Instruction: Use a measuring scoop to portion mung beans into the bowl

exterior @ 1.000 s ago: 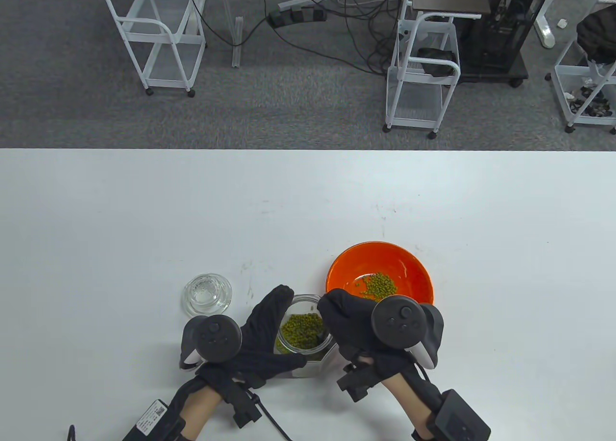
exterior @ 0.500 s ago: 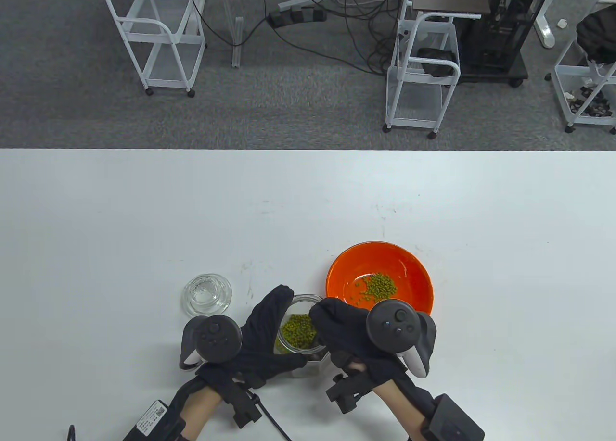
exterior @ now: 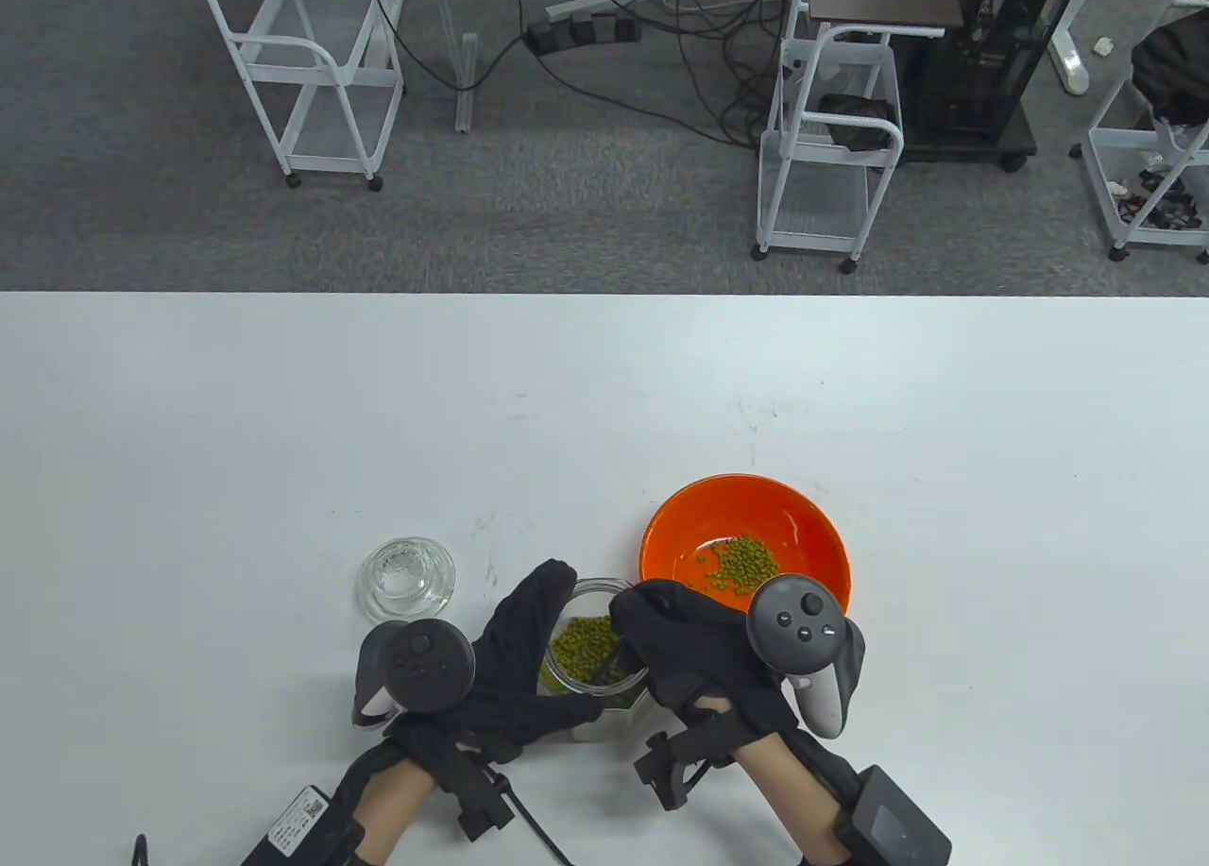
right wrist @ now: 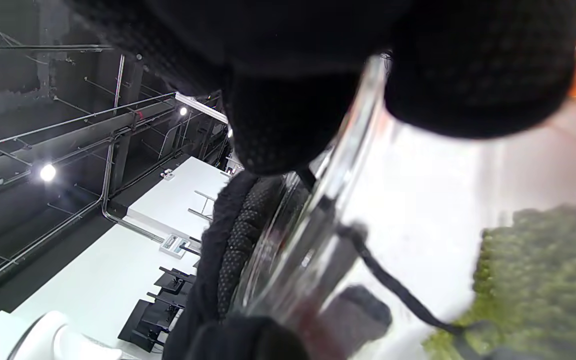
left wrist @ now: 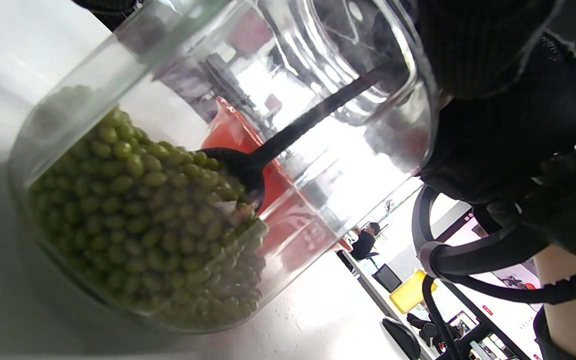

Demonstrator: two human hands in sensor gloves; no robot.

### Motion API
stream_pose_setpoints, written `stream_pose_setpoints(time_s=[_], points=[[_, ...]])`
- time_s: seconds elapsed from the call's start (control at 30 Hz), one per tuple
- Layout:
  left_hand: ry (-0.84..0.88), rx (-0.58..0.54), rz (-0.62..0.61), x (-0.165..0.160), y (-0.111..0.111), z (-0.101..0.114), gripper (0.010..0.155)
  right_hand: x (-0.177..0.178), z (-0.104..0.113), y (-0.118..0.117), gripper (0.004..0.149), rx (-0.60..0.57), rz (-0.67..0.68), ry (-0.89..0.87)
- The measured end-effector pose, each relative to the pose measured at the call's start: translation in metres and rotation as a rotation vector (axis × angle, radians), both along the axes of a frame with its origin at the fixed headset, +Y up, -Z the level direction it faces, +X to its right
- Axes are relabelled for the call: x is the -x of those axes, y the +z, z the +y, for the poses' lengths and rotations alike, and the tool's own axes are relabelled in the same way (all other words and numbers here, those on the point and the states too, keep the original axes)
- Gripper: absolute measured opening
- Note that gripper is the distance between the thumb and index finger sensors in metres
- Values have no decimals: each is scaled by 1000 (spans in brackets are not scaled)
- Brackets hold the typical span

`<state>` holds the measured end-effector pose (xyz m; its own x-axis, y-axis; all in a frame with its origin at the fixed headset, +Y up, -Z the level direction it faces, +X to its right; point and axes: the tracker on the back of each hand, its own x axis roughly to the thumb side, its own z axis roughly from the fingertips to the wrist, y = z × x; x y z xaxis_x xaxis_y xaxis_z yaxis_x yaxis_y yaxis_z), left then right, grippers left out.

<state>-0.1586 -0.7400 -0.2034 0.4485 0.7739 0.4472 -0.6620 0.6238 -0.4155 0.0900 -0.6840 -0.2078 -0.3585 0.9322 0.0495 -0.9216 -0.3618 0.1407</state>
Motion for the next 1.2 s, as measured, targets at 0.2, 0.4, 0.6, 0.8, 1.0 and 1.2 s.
stream_pose_setpoints(time_s=[0.2, 0.4, 0.6, 0.8, 1.0, 1.2], points=[[0, 0, 0, 0, 0, 0, 114, -5, -3, -3, 41, 29, -21, -57], [0, 0, 0, 0, 0, 0, 114, -16, -8, -9, 41, 82, -45, -140], [0, 0, 0, 0, 0, 0, 114, -25, -14, -16, 41, 114, -48, -202], [0, 0, 0, 0, 0, 0, 114, -34, -25, -25, 41, 145, -23, -285], [0, 0, 0, 0, 0, 0, 114, -40, -31, -29, 41, 184, -48, -334], [0, 0, 0, 0, 0, 0, 114, -47, -39, -33, 41, 232, -71, -401]])
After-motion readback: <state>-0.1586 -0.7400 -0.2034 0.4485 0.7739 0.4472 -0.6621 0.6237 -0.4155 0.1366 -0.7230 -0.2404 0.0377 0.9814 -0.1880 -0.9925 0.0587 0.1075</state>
